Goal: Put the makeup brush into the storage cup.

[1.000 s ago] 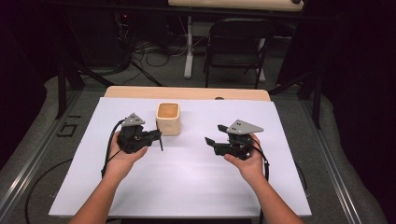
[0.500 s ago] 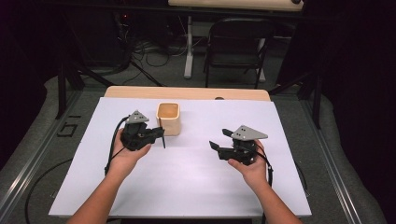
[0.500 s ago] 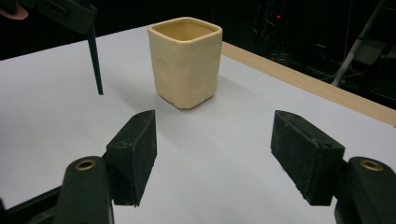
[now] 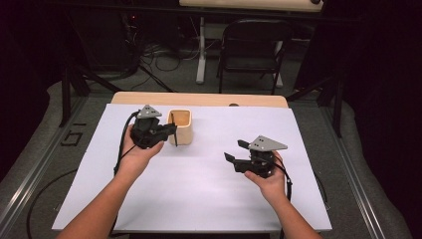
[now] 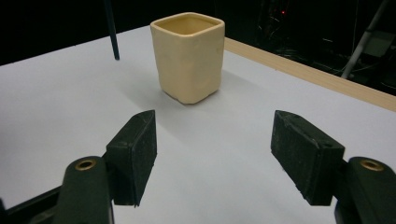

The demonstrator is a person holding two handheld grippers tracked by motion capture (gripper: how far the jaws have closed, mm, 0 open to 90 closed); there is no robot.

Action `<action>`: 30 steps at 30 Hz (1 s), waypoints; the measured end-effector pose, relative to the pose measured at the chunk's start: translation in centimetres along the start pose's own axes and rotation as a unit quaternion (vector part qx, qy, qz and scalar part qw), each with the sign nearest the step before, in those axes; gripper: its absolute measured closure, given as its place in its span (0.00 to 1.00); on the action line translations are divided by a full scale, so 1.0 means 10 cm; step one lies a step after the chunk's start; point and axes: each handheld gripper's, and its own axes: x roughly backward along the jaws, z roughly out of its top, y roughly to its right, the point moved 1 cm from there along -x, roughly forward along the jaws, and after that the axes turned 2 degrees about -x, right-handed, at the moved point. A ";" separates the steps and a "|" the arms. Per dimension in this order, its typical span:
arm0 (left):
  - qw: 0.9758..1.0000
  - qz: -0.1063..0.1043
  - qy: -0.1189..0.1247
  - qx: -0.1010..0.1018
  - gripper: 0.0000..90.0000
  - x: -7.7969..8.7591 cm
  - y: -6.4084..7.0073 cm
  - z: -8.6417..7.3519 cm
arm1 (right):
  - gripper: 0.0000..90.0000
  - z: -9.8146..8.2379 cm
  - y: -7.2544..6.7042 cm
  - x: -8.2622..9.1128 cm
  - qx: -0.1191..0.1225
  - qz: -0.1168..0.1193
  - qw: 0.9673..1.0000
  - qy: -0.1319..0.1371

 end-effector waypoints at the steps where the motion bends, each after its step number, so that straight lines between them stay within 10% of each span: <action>1: 1.000 0.001 0.000 0.000 0.92 0.00 0.00 0.02 | 0.35 -0.01 0.00 0.00 -0.001 -0.002 1.000 -0.001; 30: 0.999 0.028 0.031 0.015 0.92 -0.02 -0.27 0.38 | 0.35 -0.33 0.01 0.37 -0.023 -0.039 0.998 -0.032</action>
